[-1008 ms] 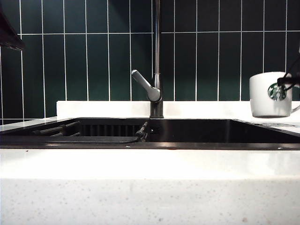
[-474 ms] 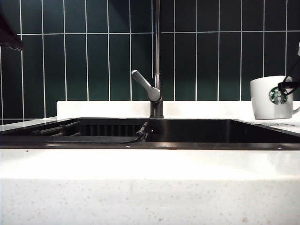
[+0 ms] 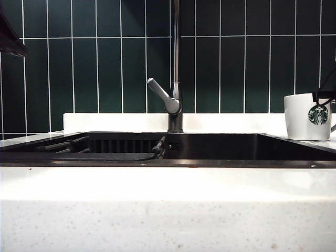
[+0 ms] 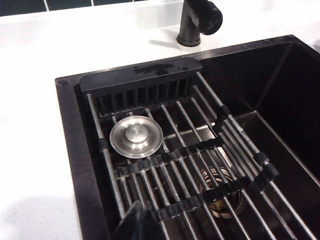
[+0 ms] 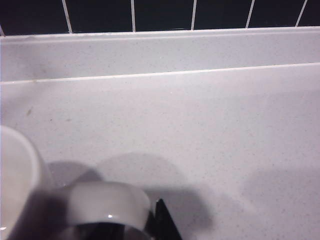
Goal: Pick up the mug next to the sink, go to the faucet to get some water, pour the water into the sink, and finally put the mug back to its place.
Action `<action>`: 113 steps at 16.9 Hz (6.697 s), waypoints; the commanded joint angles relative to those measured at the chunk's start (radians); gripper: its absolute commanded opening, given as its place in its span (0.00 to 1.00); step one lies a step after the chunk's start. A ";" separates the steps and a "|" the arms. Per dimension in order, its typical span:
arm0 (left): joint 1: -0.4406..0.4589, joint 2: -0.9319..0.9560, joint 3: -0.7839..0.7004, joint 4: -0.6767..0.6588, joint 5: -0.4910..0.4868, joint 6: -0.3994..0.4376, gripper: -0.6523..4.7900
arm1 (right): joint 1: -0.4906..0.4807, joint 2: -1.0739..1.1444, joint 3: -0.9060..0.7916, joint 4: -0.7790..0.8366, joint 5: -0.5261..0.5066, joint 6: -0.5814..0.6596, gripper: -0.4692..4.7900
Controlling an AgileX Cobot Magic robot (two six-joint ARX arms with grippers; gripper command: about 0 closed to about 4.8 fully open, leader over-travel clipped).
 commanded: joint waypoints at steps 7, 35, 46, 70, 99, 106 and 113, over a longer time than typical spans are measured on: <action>0.000 -0.003 0.002 0.010 0.005 -0.003 0.11 | 0.001 -0.085 0.005 -0.228 0.017 0.003 0.31; -0.001 -0.298 -0.072 -0.170 -0.023 -0.026 0.11 | 0.278 -0.855 -0.299 -0.497 -0.190 0.004 0.24; -0.001 -0.404 -0.256 -0.006 -0.067 -0.026 0.11 | 0.298 -1.142 -0.330 -0.695 -0.090 0.000 0.09; -0.001 -0.645 -0.447 0.033 -0.314 -0.240 0.11 | 0.300 -1.512 -0.460 -1.044 0.140 0.029 0.09; 0.000 -0.762 -0.604 0.222 -0.205 0.033 0.11 | 0.304 -1.648 -0.702 -0.799 0.068 -0.172 0.09; 0.000 -0.762 -0.604 0.108 -0.265 0.024 0.11 | 0.306 -1.648 -0.702 -0.823 0.106 -0.177 0.09; 0.000 -0.762 -0.604 0.012 -0.249 -0.179 0.11 | 0.306 -1.648 -0.702 -0.833 0.107 -0.168 0.09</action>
